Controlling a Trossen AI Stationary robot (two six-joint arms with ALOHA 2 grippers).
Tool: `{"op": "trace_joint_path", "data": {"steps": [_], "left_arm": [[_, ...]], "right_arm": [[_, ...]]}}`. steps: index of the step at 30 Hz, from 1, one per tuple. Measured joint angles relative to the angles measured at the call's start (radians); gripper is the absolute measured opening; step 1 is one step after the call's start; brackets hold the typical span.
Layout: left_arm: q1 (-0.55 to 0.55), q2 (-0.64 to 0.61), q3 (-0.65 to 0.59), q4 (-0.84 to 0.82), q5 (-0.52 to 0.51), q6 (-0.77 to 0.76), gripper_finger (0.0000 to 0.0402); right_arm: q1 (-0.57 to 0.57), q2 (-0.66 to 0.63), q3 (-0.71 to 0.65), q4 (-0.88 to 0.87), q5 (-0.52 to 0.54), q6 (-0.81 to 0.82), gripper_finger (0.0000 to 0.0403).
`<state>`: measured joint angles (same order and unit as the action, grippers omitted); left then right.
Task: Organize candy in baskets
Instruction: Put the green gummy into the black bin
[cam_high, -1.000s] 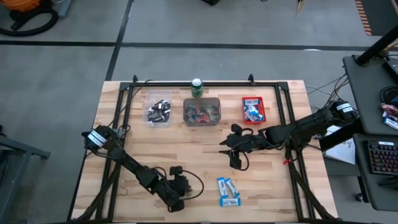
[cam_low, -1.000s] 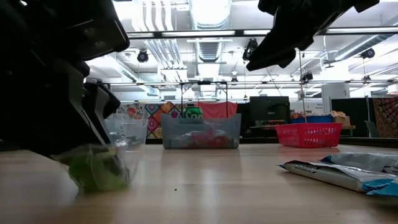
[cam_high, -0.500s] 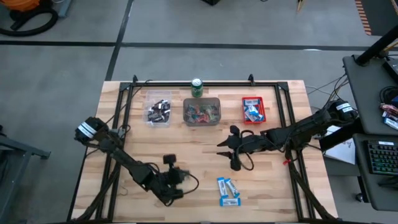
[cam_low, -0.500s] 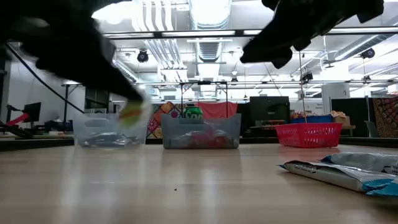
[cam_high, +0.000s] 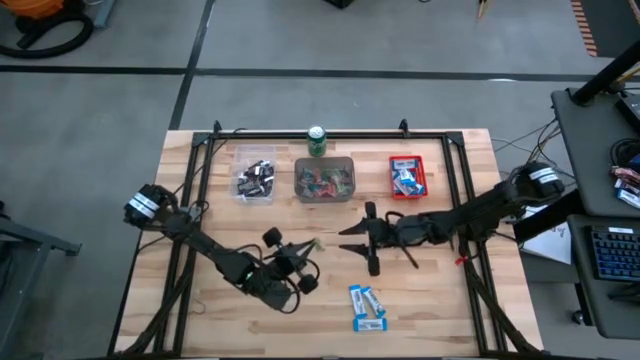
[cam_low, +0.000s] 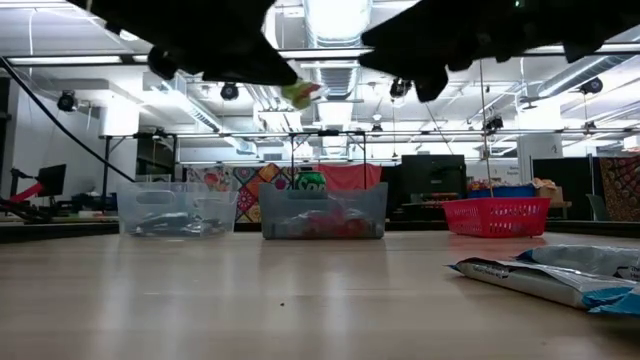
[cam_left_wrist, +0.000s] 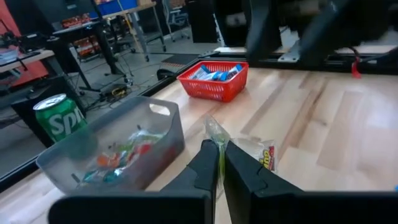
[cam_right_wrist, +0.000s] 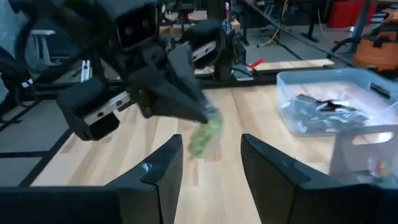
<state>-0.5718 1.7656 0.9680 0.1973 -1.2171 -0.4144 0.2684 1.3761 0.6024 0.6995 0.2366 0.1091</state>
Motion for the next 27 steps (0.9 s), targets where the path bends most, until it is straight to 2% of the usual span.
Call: {"op": "trace_joint_path", "data": {"steps": [13,20,23,27], "left_arm": [[0.018,0.0,0.0,0.074,0.025,0.038,0.0],[0.017,0.0,0.0,0.093,0.024,0.043,0.0],[0.017,-0.001,0.0,0.093,0.023,0.043,0.0],[0.017,-0.001,0.0,0.096,0.027,0.047,0.0]], "right_arm": [[-0.008,0.234,0.129,0.061,0.001,0.055,0.0155],[-0.014,0.278,0.169,0.061,0.002,0.055,0.015],[-0.022,0.278,0.17,0.06,0.001,0.063,0.013],[-0.035,0.278,0.17,0.058,-0.004,0.058,0.0076]]}}
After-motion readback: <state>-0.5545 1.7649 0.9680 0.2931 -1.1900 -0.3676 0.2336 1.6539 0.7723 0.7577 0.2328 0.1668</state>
